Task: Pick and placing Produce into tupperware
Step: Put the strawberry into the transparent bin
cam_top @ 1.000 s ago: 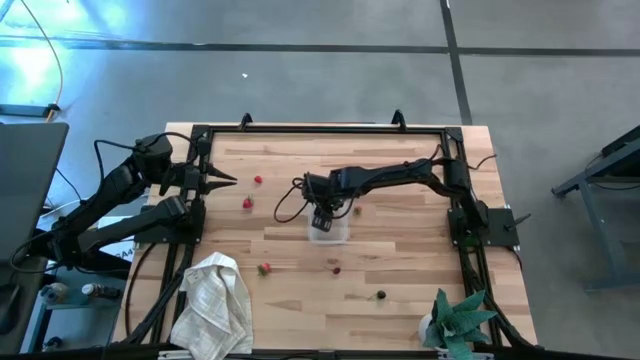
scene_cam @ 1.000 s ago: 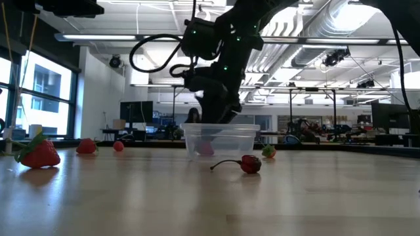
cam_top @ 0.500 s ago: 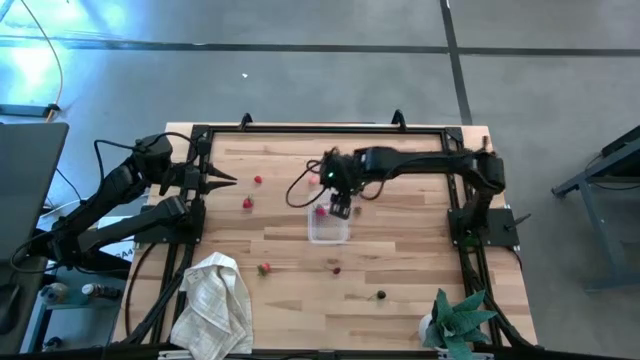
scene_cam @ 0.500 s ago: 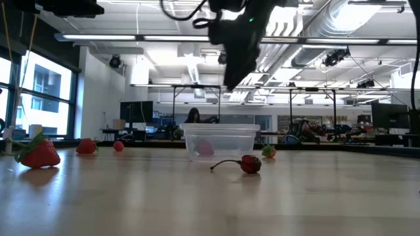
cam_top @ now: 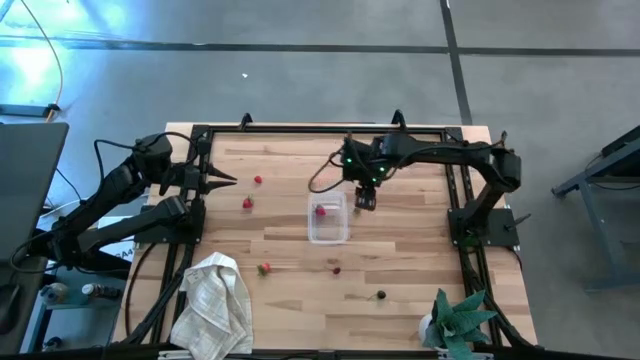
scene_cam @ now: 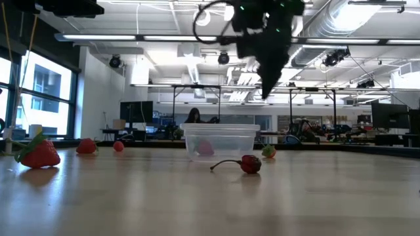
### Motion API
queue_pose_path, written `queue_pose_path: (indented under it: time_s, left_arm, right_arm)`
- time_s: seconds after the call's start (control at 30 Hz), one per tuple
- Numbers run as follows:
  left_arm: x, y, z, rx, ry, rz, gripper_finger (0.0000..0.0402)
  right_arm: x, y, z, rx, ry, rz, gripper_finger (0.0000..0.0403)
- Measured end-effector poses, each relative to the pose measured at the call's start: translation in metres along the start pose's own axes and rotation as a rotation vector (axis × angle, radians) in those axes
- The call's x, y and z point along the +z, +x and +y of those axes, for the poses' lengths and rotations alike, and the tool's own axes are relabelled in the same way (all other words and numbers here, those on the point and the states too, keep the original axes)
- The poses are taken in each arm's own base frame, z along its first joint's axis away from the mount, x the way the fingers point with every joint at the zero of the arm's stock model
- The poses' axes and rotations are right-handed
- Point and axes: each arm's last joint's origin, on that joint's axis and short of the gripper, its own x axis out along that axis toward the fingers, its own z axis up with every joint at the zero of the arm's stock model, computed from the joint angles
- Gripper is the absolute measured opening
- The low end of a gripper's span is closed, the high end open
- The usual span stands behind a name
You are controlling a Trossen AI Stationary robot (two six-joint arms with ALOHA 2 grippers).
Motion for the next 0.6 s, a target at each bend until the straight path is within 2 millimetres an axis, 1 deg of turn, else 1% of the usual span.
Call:
queue_pose_path:
  time_s: [0.07, 0.13, 0.2, 0.27, 0.33, 0.47, 0.6]
  left_arm:
    - [0.000, 0.000, 0.000, -0.001, 0.000, 0.000, 0.0028]
    - [0.000, 0.000, 0.000, -0.001, 0.000, 0.000, 0.0028]
    - [0.000, 0.000, 0.000, 0.000, 0.000, 0.000, 0.0028]
    - [0.000, 0.000, 0.000, 0.000, 0.000, 0.000, 0.0028]
    - [0.000, 0.000, 0.000, -0.001, 0.000, 0.000, 0.0028]
    - [0.000, 0.000, 0.000, 0.000, 0.000, 0.000, 0.0028]
    - [0.000, 0.000, 0.000, 0.000, 0.000, 0.000, 0.0028]
  right_arm:
    - [-0.015, 0.008, -0.001, 0.034, 0.022, -0.042, 0.0177]
    - [-0.025, 0.015, -0.002, 0.042, 0.046, -0.106, 0.0177]
    - [-0.033, 0.016, -0.002, 0.039, 0.069, -0.159, 0.0177]
    - [-0.041, 0.017, -0.002, 0.024, 0.080, -0.167, 0.0177]
    - [-0.050, 0.025, -0.003, 0.012, 0.091, -0.138, 0.0177]
    - [-0.058, 0.043, -0.004, 0.016, 0.096, -0.161, 0.0177]
    - [-0.064, 0.058, -0.008, 0.042, 0.148, -0.206, 0.0177]
